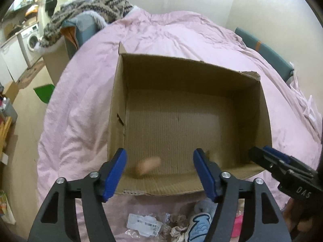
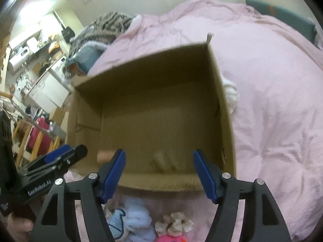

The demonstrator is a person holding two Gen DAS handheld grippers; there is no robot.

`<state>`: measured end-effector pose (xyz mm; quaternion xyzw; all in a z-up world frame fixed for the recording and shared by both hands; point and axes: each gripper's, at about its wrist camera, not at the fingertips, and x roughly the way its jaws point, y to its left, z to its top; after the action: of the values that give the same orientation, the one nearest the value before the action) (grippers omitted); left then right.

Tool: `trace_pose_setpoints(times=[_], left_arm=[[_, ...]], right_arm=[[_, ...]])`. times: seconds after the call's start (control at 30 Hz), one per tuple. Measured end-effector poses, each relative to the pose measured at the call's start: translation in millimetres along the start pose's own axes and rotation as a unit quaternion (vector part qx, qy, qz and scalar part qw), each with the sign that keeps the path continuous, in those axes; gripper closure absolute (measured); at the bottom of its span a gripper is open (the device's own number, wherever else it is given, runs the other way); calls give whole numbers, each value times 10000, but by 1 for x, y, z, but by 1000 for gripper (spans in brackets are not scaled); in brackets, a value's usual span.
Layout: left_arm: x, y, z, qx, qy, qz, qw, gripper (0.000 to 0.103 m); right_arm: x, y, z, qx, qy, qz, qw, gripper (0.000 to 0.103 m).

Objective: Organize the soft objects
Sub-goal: 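Open the right gripper to drop the cone into the box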

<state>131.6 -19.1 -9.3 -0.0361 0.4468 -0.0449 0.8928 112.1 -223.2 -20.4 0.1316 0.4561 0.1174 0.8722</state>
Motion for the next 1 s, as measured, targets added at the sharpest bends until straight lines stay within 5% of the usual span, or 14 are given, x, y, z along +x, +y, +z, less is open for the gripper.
trace_pose_setpoints(times=[1.0], left_arm=[[-46, 24, -27, -83, 97, 219, 9997, 36]], right_arm=[[-32, 3, -12, -5, 19, 4, 10000, 28]])
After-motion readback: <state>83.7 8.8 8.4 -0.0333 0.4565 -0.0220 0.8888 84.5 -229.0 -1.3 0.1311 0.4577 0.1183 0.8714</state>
